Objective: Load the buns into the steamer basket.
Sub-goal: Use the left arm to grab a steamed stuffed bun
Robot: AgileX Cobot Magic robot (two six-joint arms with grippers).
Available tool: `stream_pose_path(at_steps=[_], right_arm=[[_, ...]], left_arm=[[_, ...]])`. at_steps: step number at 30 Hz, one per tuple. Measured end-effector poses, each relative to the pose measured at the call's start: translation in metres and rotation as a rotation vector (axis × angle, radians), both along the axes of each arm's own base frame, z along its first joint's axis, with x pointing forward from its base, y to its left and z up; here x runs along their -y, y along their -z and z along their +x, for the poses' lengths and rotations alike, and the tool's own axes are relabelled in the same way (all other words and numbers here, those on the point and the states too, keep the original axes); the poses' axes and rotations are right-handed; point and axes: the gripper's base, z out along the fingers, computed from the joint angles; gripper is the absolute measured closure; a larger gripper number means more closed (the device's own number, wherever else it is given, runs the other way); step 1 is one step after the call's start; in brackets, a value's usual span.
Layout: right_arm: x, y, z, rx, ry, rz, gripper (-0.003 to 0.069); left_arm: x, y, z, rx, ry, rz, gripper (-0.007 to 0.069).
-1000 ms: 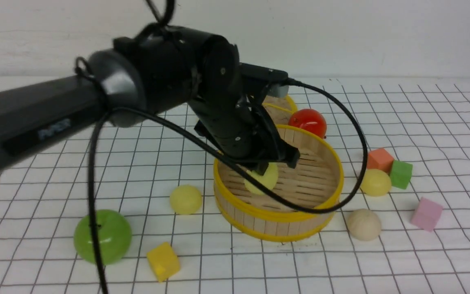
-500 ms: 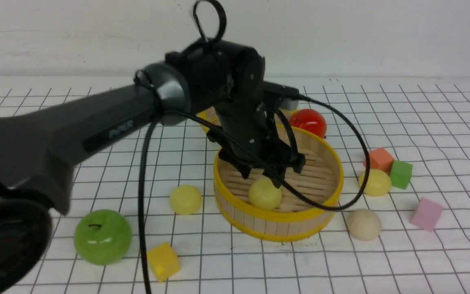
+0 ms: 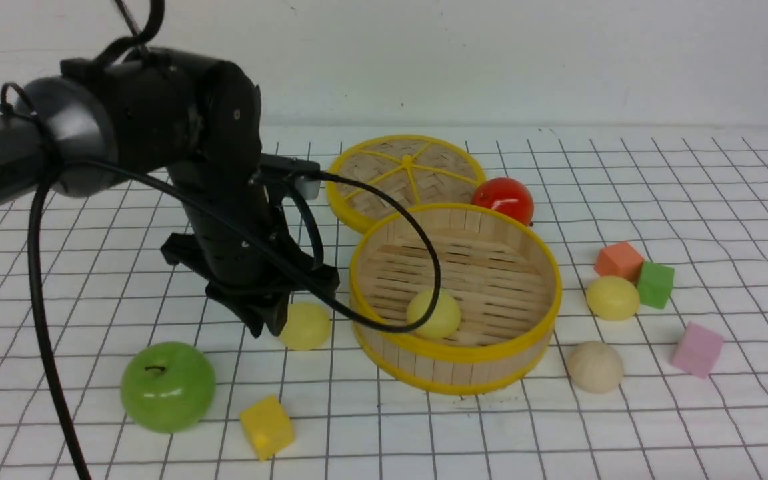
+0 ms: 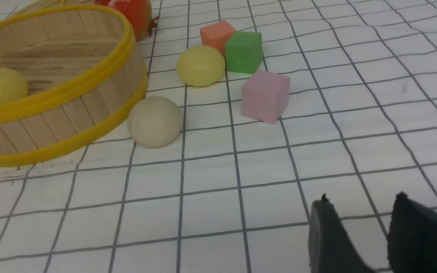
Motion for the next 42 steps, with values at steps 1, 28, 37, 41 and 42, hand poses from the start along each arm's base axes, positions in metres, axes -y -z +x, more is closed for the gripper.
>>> stream_pose_path(at_steps=[1, 28, 37, 41, 42], right_arm=[[0.0, 0.0, 0.0, 0.0, 0.0, 0.0, 0.0418], [0.0, 0.0, 0.0, 0.0, 0.0, 0.0, 0.0418], [0.0, 0.0, 0.0, 0.0, 0.0, 0.0, 0.0418], [0.0, 0.0, 0.0, 0.0, 0.0, 0.0, 0.0418], [0.0, 0.0, 0.0, 0.0, 0.0, 0.0, 0.0418]], left_arm=[[0.001, 0.002, 0.002, 0.008, 0.008, -0.008, 0.047], [0.012, 0.047, 0.035, 0.151, 0.048, -0.013, 0.0351], [0.013, 0.054, 0.038, 0.164, 0.054, -0.007, 0.0389], [0.013, 0.054, 0.039, 0.167, 0.055, -0.006, 0.0461], [0.013, 0.054, 0.039, 0.168, 0.055, -0.006, 0.0497]])
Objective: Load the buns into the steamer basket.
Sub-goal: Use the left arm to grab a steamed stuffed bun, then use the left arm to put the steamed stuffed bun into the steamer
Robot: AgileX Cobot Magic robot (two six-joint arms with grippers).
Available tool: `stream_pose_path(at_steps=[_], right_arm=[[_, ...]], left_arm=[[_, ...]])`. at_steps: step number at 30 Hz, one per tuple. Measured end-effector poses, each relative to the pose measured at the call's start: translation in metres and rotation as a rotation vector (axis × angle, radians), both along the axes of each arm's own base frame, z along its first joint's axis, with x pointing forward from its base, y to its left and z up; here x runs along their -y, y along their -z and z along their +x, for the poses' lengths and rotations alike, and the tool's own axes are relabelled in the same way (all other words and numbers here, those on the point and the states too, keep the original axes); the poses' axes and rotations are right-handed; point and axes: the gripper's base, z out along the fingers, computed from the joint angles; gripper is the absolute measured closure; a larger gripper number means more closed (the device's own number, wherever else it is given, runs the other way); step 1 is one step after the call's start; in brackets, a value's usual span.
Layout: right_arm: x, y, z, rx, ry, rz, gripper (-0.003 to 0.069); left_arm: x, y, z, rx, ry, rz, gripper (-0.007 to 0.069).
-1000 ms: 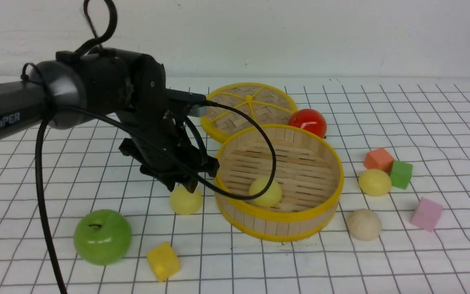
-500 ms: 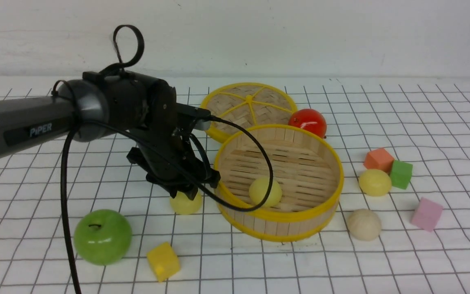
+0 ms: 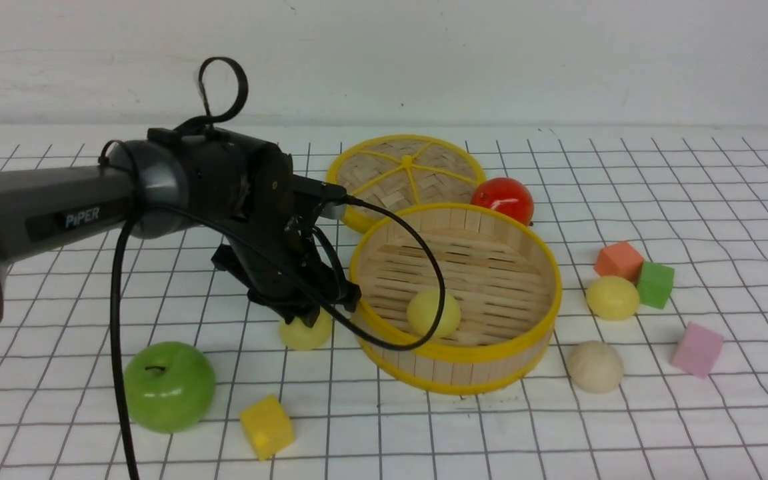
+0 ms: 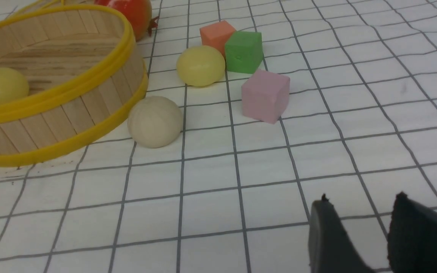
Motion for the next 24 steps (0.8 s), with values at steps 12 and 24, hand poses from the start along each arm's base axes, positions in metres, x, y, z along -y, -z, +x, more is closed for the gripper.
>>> stream_pose_path(at_steps=[12, 24], right_arm=[[0.0, 0.0, 0.0, 0.0, 0.0, 0.0, 0.0418], [0.0, 0.0, 0.0, 0.0, 0.0, 0.0, 0.0418]], left_arm=[[-0.001, -0.006, -0.003, -0.011, 0.0, 0.005, 0.0638], [-0.008, -0.073, -0.026, 0.05, -0.002, -0.073, 0.0638]])
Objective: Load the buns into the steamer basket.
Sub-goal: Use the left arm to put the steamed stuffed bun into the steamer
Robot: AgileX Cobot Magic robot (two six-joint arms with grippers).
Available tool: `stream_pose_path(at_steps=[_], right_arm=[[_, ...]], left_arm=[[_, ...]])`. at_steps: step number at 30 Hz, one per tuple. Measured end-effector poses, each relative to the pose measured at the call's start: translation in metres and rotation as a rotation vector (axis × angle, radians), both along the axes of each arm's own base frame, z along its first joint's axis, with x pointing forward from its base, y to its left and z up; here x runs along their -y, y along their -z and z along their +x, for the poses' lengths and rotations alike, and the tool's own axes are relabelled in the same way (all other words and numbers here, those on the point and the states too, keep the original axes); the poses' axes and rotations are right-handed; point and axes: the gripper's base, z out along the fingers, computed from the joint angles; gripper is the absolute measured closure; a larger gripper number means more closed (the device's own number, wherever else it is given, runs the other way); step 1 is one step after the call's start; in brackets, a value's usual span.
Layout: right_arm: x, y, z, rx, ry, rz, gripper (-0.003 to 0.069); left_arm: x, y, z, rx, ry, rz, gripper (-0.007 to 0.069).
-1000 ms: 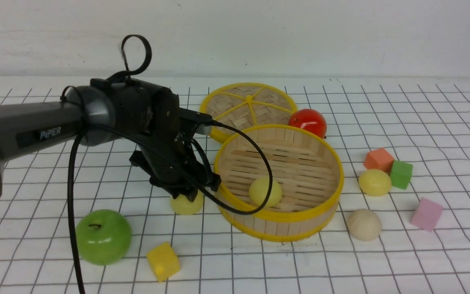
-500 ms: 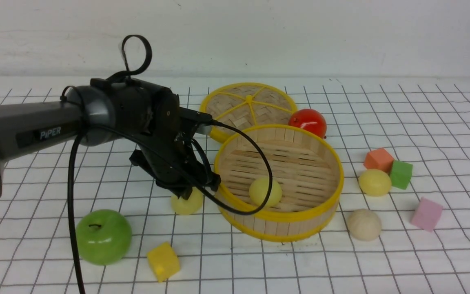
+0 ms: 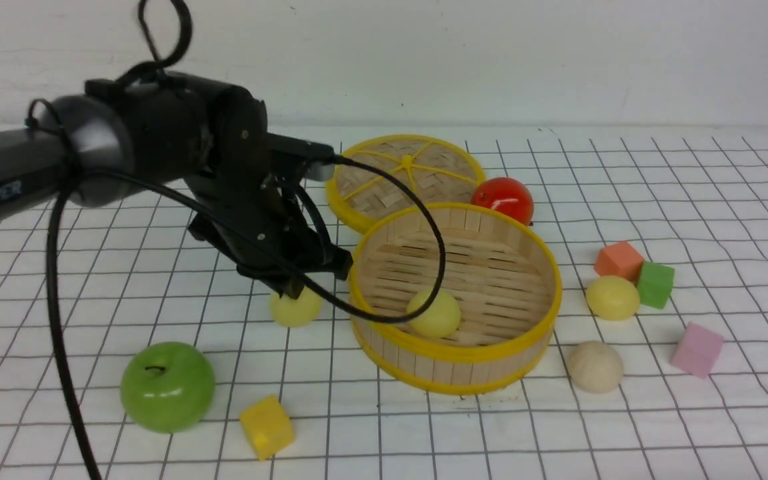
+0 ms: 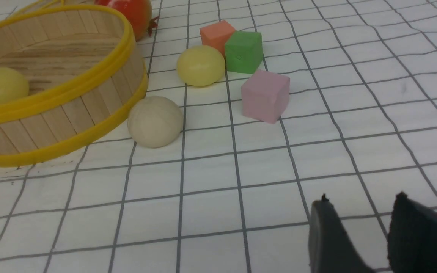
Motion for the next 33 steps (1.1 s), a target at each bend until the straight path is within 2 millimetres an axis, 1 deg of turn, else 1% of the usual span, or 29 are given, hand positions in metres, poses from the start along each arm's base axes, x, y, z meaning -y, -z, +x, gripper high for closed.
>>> stream_pose_path(at_steps=[3, 6, 7, 9, 10, 11, 12, 13, 15, 16, 17, 18, 19, 20, 22, 24, 25, 26, 28, 29, 30, 31, 32, 33], right_arm=[[0.0, 0.0, 0.0, 0.0, 0.0, 0.0, 0.0418], [0.0, 0.0, 0.0, 0.0, 0.0, 0.0, 0.0418], [0.0, 0.0, 0.0, 0.0, 0.0, 0.0, 0.0418], [0.0, 0.0, 0.0, 0.0, 0.0, 0.0, 0.0418], [0.0, 0.0, 0.0, 0.0, 0.0, 0.0, 0.0418], [0.0, 0.0, 0.0, 0.0, 0.0, 0.0, 0.0418], [0.0, 0.0, 0.0, 0.0, 0.0, 0.0, 0.0418], [0.0, 0.0, 0.0, 0.0, 0.0, 0.0, 0.0418], [0.0, 0.0, 0.0, 0.0, 0.0, 0.0, 0.0418], [0.0, 0.0, 0.0, 0.0, 0.0, 0.0, 0.0418], [0.0, 0.0, 0.0, 0.0, 0.0, 0.0, 0.0418], [0.0, 0.0, 0.0, 0.0, 0.0, 0.0, 0.0418], [0.0, 0.0, 0.0, 0.0, 0.0, 0.0, 0.0418], [0.0, 0.0, 0.0, 0.0, 0.0, 0.0, 0.0418], [0.0, 0.0, 0.0, 0.0, 0.0, 0.0, 0.0418], [0.0, 0.0, 0.0, 0.0, 0.0, 0.0, 0.0418], [0.0, 0.0, 0.0, 0.0, 0.0, 0.0, 0.0418], [0.0, 0.0, 0.0, 0.0, 0.0, 0.0, 0.0418], [0.0, 0.0, 0.0, 0.0, 0.0, 0.0, 0.0418], [0.0, 0.0, 0.0, 0.0, 0.0, 0.0, 0.0418], [0.0, 0.0, 0.0, 0.0, 0.0, 0.0, 0.0418], [0.0, 0.0, 0.0, 0.0, 0.0, 0.0, 0.0418], [0.0, 0.0, 0.0, 0.0, 0.0, 0.0, 0.0418], [0.0, 0.0, 0.0, 0.0, 0.0, 0.0, 0.0418]], left_arm=[[0.005, -0.031, -0.005, 0.054, 0.032, -0.094, 0.0638], [0.015, -0.054, -0.001, 0.11, 0.074, -0.2, 0.0638], [0.019, -0.056, 0.003, 0.12, 0.086, -0.231, 0.0638], [0.024, -0.053, 0.009, 0.121, 0.097, -0.255, 0.0638], [0.031, -0.048, 0.018, 0.125, 0.117, -0.281, 0.0638], [0.037, -0.038, 0.027, 0.116, 0.129, -0.288, 0.0638], [0.037, -0.036, 0.028, 0.114, 0.13, -0.288, 0.0638], [0.044, -0.015, 0.041, 0.086, 0.142, -0.279, 0.0638], [0.05, 0.004, 0.054, 0.067, 0.147, -0.268, 0.0638], [0.05, 0.008, 0.055, 0.061, 0.146, -0.266, 0.0638], [0.054, 0.024, 0.066, 0.052, 0.148, -0.242, 0.0631], [0.054, 0.027, 0.067, 0.046, 0.147, -0.24, 0.0631], [0.056, 0.038, 0.074, 0.044, 0.144, -0.218, 0.0617], [0.056, 0.042, 0.077, 0.048, 0.145, -0.208, 0.0604], [0.057, 0.051, 0.084, 0.053, 0.149, -0.185, 0.0552], [0.058, 0.052, 0.086, 0.061, 0.152, -0.177, 0.0505], [0.058, 0.05, 0.087, 0.067, 0.154, -0.174, 0.0419], [0.058, 0.05, 0.086, 0.068, 0.154, -0.175, 0.0409], [0.057, 0.044, 0.084, 0.048, 0.149, -0.179, 0.027], [0.057, 0.044, 0.084, 0.049, 0.147, -0.179, 0.0262], [0.056, 0.038, 0.079, 0.02, 0.144, -0.176, 0.0218], [0.054, 0.031, 0.076, 0.009, 0.142, -0.172, 0.0207], [0.052, 0.021, 0.072, 0.008, 0.138, -0.17, 0.0216], [0.049, 0.008, 0.066, 0.014, 0.134, -0.17, 0.0248]])
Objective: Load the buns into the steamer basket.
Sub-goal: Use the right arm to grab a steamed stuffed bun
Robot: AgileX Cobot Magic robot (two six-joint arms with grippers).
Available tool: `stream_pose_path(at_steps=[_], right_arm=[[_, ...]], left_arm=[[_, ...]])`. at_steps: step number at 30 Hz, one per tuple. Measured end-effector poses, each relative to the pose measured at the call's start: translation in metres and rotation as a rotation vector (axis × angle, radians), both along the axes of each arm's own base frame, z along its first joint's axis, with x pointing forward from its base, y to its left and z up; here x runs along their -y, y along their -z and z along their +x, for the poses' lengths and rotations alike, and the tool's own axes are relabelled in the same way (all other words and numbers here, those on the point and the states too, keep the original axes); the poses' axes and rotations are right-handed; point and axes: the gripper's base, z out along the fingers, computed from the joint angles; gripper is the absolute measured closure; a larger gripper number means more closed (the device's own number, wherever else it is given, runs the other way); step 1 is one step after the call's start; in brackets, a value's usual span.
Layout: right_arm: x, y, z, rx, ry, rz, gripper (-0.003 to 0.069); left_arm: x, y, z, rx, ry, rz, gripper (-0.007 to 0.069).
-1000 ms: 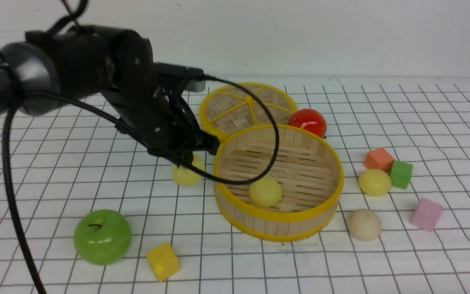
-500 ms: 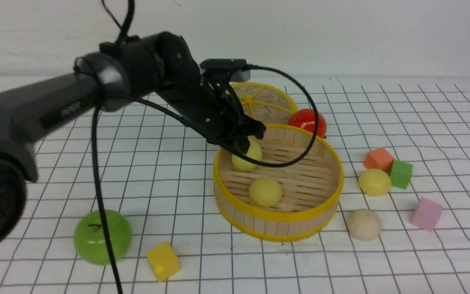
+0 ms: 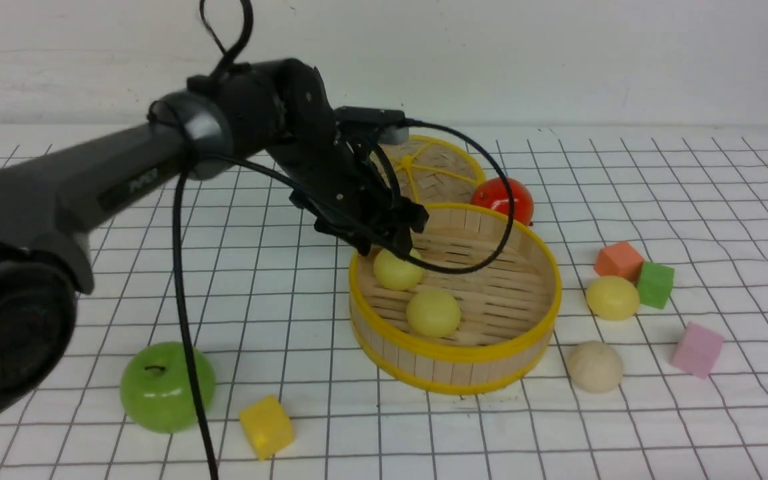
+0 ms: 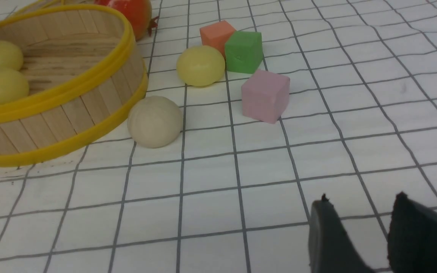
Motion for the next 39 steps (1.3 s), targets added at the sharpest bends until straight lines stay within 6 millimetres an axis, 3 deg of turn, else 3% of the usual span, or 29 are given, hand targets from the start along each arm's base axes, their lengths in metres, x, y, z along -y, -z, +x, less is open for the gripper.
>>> stream_pose_path(at_steps=[1, 3, 4, 5, 6, 8, 10, 11, 12, 15, 16, 19, 21, 22, 23, 26, 27, 29, 31, 34, 35, 36, 39], right_arm=[[0.0, 0.0, 0.0, 0.0, 0.0, 0.0, 0.0418], [0.0, 0.0, 0.0, 0.0, 0.0, 0.0, 0.0418], [0.0, 0.0, 0.0, 0.0, 0.0, 0.0, 0.0418], [0.0, 0.0, 0.0, 0.0, 0.0, 0.0, 0.0418], [0.0, 0.0, 0.0, 0.0, 0.0, 0.0, 0.0418], [0.0, 0.0, 0.0, 0.0, 0.0, 0.0, 0.0418], [0.0, 0.0, 0.0, 0.0, 0.0, 0.0, 0.0418], [0.0, 0.0, 0.0, 0.0, 0.0, 0.0, 0.0418], [0.0, 0.0, 0.0, 0.0, 0.0, 0.0, 0.0418], [0.0, 0.0, 0.0, 0.0, 0.0, 0.0, 0.0418], [0.0, 0.0, 0.0, 0.001, 0.0, -0.002, 0.0418], [0.0, -0.002, 0.001, 0.026, 0.003, 0.021, 0.0418], [-0.002, -0.006, 0.002, 0.085, 0.016, 0.155, 0.0418], [-0.002, -0.006, 0.003, 0.092, 0.018, 0.171, 0.0418], [-0.004, -0.013, 0.004, 0.156, 0.032, 0.325, 0.0418], [-0.003, -0.024, 0.005, 0.269, 0.058, 0.553, 0.0418], [-0.003, -0.025, 0.005, 0.275, 0.059, 0.562, 0.0418], [-0.004, -0.037, 0.003, 0.298, 0.041, 0.63, 0.0421], [-0.006, -0.05, 0.002, 0.28, 0.017, 0.631, 0.0432], [-0.016, -0.098, 0.009, 0.068, -0.087, 0.482, 0.0505], [-0.017, -0.1, 0.01, 0.053, -0.094, 0.469, 0.051], [-0.023, -0.117, 0.021, -0.099, -0.153, 0.34, 0.0548], [-0.032, -0.138, 0.055, -0.359, -0.223, 0.186, 0.0612]], left_arm=[[-0.005, -0.023, -0.009, 0.024, -0.003, -0.005, 0.0314], [-0.011, -0.05, -0.023, 0.056, -0.003, -0.017, 0.0455], [-0.013, -0.058, -0.027, 0.07, -0.003, -0.024, 0.0473], [-0.02, -0.083, -0.043, 0.111, -0.003, -0.043, 0.0579], [-0.026, -0.096, -0.056, 0.137, -0.006, -0.058, 0.063], [-0.035, -0.116, -0.077, 0.191, -0.016, -0.094, 0.0638], [-0.049, -0.139, -0.11, 0.276, -0.035, -0.154, 0.0638], [-0.053, -0.139, -0.118, 0.29, -0.044, -0.168, 0.0638], [-0.062, -0.146, -0.138, 0.335, -0.056, -0.201, 0.0638], [-0.074, -0.141, -0.164, 0.369, -0.071, -0.234, 0.0638], [-0.085, -0.141, -0.187, 0.422, -0.084, -0.268, 0.0638], [-0.104, -0.119, -0.226, 0.463, -0.113, -0.297, 0.0638], [-0.118, -0.104, -0.256, 0.493, -0.136, -0.329, 0.0638], [-0.12, -0.098, -0.259, 0.486, -0.141, -0.327, 0.0638], [-0.13, -0.083, -0.281, 0.499, -0.161, -0.352, 0.0638], [-0.149, -0.056, -0.32, 0.552, -0.195, -0.405, 0.0638], [-0.15, -0.058, -0.322, 0.564, -0.194, -0.413, 0.0638], [-0.167, -0.038, -0.351, 0.667, -0.223, -0.468, 0.0638], [-0.171, -0.03, -0.359, 0.704, -0.233, -0.486, 0.0638], [-0.183, -0.019, -0.382, 0.823, -0.241, -0.556, 0.0638], [-0.184, -0.019, -0.384, 0.834, -0.24, -0.563, 0.0638], [-0.187, -0.016, -0.39, 0.861, -0.238, -0.58, 0.0638], [-0.188, -0.015, -0.393, 0.871, -0.231, -0.587, 0.0638]])
